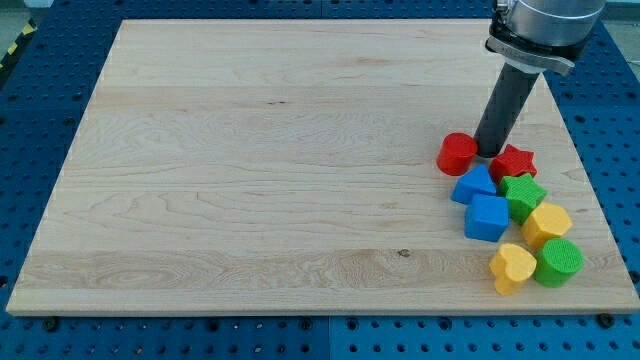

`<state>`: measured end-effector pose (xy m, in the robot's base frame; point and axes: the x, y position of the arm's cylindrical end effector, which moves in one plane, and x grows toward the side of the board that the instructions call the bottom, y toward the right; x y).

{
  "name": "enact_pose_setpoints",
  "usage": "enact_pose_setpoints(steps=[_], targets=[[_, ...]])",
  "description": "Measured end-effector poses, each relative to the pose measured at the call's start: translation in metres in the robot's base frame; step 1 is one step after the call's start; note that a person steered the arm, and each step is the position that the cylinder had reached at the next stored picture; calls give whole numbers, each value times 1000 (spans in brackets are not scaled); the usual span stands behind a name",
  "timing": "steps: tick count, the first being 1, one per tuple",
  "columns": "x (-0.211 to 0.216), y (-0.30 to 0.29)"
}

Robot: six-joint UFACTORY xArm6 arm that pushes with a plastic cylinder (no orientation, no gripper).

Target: Point at the green star

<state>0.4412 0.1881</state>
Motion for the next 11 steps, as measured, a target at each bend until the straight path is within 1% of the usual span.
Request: enact_pose_setpoints(steps=[3, 4, 5, 6, 7, 8, 9, 10, 11], targets=[[0, 0], [-9, 15], [-20, 73], [-7, 157], [11, 157], [47, 139], [52, 112], [52, 112], [52, 83]])
